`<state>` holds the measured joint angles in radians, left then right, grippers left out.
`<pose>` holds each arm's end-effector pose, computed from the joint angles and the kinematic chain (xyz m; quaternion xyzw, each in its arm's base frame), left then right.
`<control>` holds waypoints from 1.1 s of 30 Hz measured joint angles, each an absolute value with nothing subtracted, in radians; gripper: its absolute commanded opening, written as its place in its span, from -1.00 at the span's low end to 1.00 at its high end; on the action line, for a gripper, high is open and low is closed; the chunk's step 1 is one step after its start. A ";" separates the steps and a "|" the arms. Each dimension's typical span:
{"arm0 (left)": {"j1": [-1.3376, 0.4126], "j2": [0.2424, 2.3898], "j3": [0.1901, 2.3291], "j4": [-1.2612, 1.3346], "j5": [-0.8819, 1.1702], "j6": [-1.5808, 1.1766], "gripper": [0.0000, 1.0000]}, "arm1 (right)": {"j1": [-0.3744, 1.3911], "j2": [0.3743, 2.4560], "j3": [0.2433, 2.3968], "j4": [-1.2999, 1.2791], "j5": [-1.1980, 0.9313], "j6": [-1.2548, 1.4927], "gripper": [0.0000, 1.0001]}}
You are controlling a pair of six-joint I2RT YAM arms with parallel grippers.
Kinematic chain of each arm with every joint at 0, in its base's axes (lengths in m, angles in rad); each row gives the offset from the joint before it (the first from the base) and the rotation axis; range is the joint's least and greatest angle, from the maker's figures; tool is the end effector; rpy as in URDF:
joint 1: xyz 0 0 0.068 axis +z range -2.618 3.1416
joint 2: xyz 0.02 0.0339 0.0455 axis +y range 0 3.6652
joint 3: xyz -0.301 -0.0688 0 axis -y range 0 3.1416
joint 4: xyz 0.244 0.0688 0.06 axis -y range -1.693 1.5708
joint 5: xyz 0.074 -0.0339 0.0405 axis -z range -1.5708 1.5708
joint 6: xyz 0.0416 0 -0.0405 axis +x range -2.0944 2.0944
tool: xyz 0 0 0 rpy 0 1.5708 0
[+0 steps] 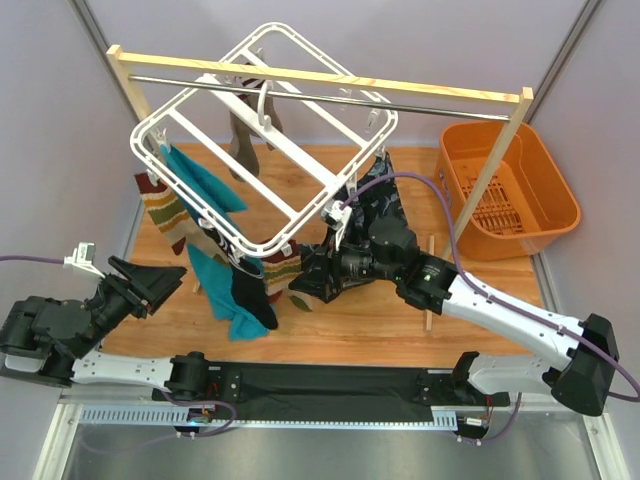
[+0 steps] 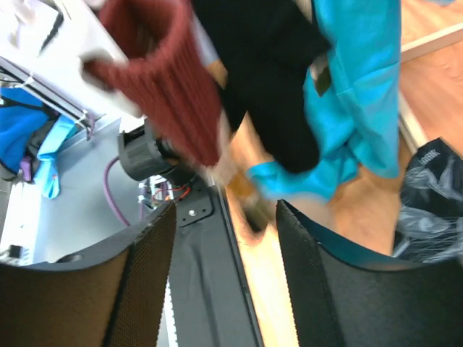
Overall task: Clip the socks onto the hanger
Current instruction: Clamp the sock onto the hanger, then reset both arms
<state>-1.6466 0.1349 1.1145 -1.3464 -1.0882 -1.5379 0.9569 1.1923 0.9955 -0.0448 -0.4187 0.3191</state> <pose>0.0447 0.1019 0.3565 -0.2544 0.7201 -0.4936 0.4162 0.1409 0.2293 0.3775 -0.3631 0.6910 0.4907 0.3872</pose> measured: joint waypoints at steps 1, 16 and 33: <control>-1.647 0.121 1.107 -1.348 -1.086 -1.533 0.54 | 0.963 1.193 0.995 -0.045 -0.411 0.328 0.25; -1.647 0.126 0.910 -1.348 -1.039 -1.477 0.65 | 0.970 0.717 0.966 -0.651 0.206 0.481 1.00; -1.647 0.007 0.368 -0.815 -1.005 -1.195 0.92 | 0.967 0.118 0.030 -0.070 0.077 0.748 1.00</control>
<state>-1.6470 0.0071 0.3679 -0.8154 -1.0046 -1.1954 0.9672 0.1177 0.0303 -0.0696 0.0769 0.7475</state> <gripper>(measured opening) 0.940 0.998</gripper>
